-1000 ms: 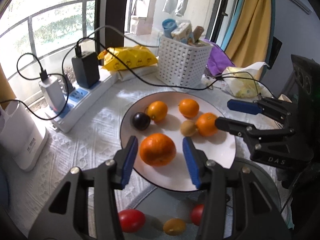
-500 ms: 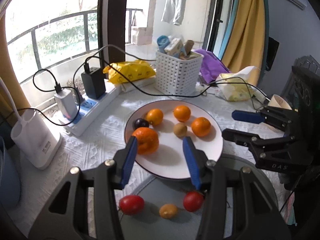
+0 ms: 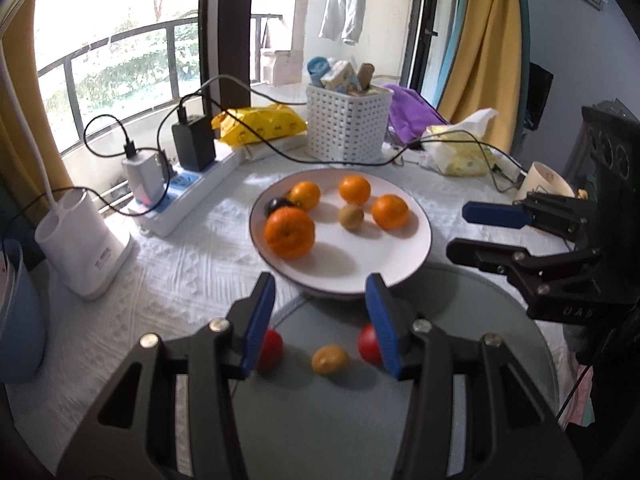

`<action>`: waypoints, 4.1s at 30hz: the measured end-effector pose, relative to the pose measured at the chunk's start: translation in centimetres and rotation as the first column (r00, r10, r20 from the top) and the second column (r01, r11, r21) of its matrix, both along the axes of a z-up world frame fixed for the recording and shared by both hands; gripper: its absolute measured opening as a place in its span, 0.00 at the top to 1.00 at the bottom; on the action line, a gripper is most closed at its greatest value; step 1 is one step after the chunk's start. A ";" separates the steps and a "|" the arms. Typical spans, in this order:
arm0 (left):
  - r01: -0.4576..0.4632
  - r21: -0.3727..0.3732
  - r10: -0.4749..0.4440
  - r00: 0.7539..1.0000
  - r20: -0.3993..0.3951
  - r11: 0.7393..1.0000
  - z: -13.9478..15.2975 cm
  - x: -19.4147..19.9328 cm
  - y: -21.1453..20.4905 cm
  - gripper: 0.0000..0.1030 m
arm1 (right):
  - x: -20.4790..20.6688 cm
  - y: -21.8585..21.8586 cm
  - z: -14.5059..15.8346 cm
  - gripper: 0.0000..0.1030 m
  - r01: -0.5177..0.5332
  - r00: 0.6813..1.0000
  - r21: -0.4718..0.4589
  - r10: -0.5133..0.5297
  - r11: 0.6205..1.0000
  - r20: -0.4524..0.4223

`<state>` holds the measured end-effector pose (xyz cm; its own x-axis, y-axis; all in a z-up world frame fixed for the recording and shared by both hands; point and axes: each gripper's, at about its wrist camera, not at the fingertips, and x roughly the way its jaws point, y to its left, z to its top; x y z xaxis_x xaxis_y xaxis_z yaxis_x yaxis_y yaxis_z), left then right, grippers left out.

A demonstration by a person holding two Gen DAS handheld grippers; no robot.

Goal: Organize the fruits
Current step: 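Move both grippers back over the glass tray toward the kiwi and dark cherry, then grasp the brown kiwi with the left gripper while the right gripper grasps the dark cherry, then carry the kiwi and cherry onto the white plate and open both grippers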

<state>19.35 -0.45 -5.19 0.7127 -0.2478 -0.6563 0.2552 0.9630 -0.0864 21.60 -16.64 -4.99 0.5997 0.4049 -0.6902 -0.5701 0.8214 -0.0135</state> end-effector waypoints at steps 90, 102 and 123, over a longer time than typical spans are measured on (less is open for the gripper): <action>0.067 0.072 -0.068 0.998 0.006 0.995 -1.6 -2.1 -2.2 0.74 | -2.4 -0.3 -2.5 0.70 -0.021 0.995 0.038 0.025 0.999 -0.098; 0.085 0.072 -0.088 0.995 0.041 0.994 0.1 0.7 -2.5 0.74 | -1.5 -0.2 -1.1 0.70 -0.012 0.998 0.026 0.014 1.000 -0.055; 0.052 -0.006 -0.052 0.997 -0.064 0.999 -2.0 5.4 -0.6 0.73 | 3.3 1.5 -1.7 0.70 0.003 0.998 0.022 -0.002 1.000 -0.064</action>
